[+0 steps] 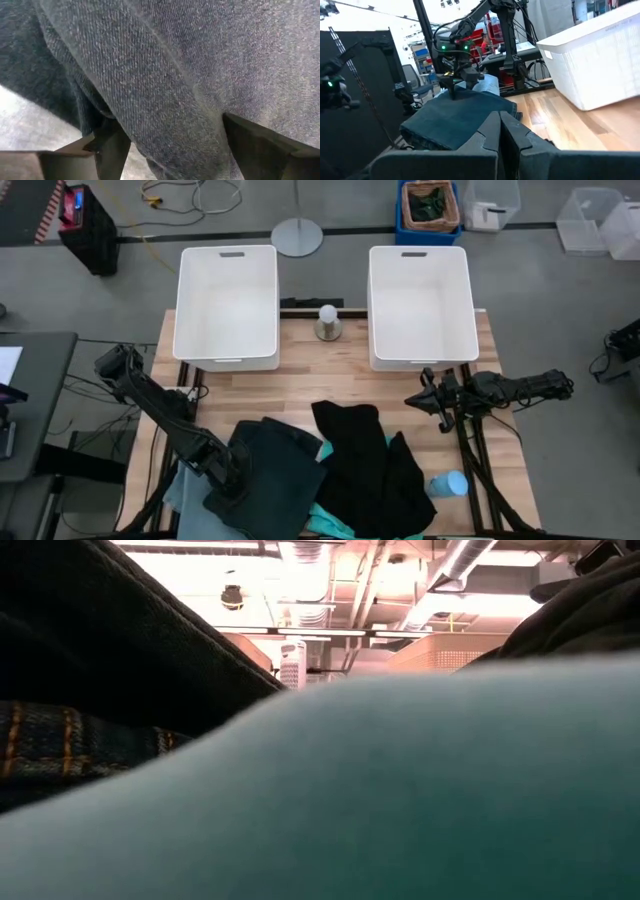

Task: Sort clothes
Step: Put the dark blue pants into the left white laundry bin

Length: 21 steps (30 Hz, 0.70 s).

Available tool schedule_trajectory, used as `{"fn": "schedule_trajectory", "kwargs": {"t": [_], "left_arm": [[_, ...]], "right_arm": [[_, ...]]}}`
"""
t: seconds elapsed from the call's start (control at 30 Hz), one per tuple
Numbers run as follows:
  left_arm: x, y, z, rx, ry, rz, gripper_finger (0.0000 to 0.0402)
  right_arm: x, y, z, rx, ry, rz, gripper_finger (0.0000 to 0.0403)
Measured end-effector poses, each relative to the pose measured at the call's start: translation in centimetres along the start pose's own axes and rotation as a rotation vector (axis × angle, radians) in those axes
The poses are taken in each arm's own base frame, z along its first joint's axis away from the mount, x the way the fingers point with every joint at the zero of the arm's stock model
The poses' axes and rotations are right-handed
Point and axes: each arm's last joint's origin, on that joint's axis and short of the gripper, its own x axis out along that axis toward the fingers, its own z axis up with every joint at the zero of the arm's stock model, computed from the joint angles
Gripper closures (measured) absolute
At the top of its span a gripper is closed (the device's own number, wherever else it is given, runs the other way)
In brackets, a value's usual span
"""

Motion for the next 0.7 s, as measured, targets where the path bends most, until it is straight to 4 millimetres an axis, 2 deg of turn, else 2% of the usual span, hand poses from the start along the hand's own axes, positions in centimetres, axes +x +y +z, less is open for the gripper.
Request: {"fn": "schedule_trajectory", "kwargs": {"t": [0.13,0.4,0.6,0.7], "left_arm": [[0.6,0.3,0.2,-0.011,-0.003,-0.007,0.0159],[0.7,0.2,0.6,0.004,-0.056,-0.029,0.0356],[0.3,0.1,1.3,0.067,-0.064,-0.063,0.0358],[-1.0,-0.2,1.4,0.115,-0.117,-0.107,0.0358]], "right_arm": [[0.0,0.0,-0.2,0.046,0.018,-0.005,0.0378],[0.0,-0.1,-0.3,0.053,0.033,-0.010,0.0378],[0.0,0.0,0.0,0.054,0.004,-0.002,0.0378],[0.0,0.0,0.2,0.046,-0.024,0.005,0.0378]]}}
